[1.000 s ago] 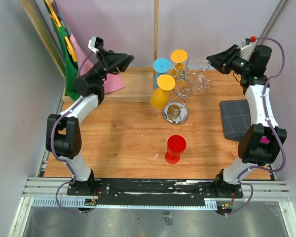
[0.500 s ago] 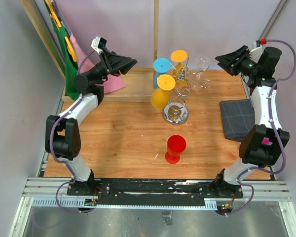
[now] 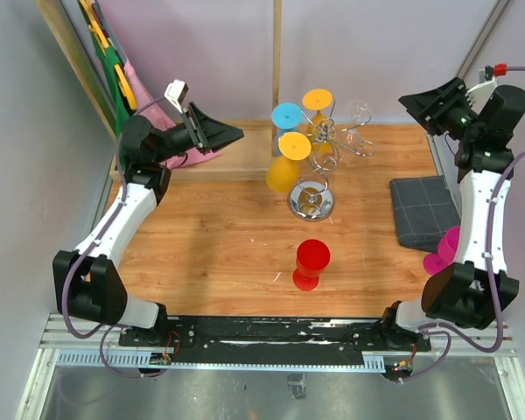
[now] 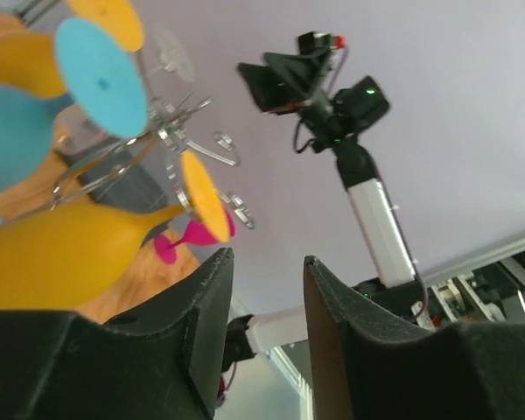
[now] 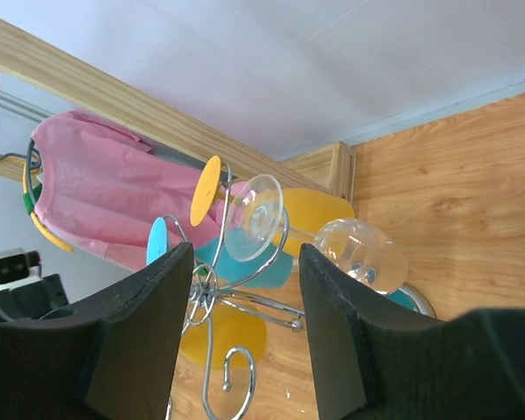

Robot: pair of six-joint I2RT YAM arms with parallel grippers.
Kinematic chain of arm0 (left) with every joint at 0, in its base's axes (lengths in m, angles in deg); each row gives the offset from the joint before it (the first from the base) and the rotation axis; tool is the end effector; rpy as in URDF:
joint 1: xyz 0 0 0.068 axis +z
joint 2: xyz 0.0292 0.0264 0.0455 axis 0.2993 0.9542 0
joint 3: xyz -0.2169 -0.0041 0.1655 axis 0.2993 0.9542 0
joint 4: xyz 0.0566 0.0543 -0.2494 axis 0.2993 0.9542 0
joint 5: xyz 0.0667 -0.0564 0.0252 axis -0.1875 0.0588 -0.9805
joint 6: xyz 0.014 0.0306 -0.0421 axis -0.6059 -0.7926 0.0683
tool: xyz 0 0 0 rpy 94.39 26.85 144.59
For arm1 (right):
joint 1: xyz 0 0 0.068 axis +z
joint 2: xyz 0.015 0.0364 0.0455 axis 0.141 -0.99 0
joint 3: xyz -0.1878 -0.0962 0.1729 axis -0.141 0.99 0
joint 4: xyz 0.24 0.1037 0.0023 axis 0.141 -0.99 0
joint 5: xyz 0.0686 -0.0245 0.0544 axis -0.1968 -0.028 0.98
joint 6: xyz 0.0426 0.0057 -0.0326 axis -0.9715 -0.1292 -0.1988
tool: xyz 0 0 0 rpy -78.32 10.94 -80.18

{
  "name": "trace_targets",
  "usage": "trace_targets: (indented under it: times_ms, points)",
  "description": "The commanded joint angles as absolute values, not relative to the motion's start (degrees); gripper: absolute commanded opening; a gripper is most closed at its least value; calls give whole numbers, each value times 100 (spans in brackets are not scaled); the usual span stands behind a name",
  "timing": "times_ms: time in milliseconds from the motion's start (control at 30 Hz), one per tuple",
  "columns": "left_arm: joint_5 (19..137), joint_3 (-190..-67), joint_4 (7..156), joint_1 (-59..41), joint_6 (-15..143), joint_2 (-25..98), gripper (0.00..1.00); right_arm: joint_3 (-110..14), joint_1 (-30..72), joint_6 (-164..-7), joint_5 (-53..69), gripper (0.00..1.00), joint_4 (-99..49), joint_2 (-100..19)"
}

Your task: Place the wine glass upside down on the wine glass rack

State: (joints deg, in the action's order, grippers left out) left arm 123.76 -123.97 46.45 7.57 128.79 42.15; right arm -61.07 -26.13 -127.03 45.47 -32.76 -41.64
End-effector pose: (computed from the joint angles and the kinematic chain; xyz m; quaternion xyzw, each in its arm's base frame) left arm 0.3077 -0.0827 0.4149 0.0532 0.6146 -0.6912 0.3763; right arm 0.3141 -0.0757 0.4581 0.1393 0.7015 0.4320 0.5494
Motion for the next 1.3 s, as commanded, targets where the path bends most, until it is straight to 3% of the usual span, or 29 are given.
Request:
trace_targets:
  times_ms: [0,100,167,433,667,900,1267]
  points:
    - [12054,-12425,7540,729,10791,3807,43,-5921,-2687,-12465,4348,53,-3476,-3841]
    - [11061,-12918,9650,351,9113,3621,43,-5813,-2681,-12479,4335,54,-3472,-3748]
    - [10759,-12918,10073,96,8758,3505,43,-5760,-2666,-12504,4340,54,-3433,-3707]
    - [9833,-12558,10639,-677,8522,2762,42,-5596,-2613,-12648,4411,54,-3263,-3667]
    - [8460,-12357,11044,-1937,8419,2385,42,-5542,-2584,-12696,4411,54,-3228,-3610]
    - [7138,-12302,11064,-3269,8466,2726,37,-5477,-2568,-12710,4420,55,-3179,-3548]
    - [6252,-12630,11469,-4513,8513,3709,35,-5361,-2567,-12719,4411,56,-3170,-3489]
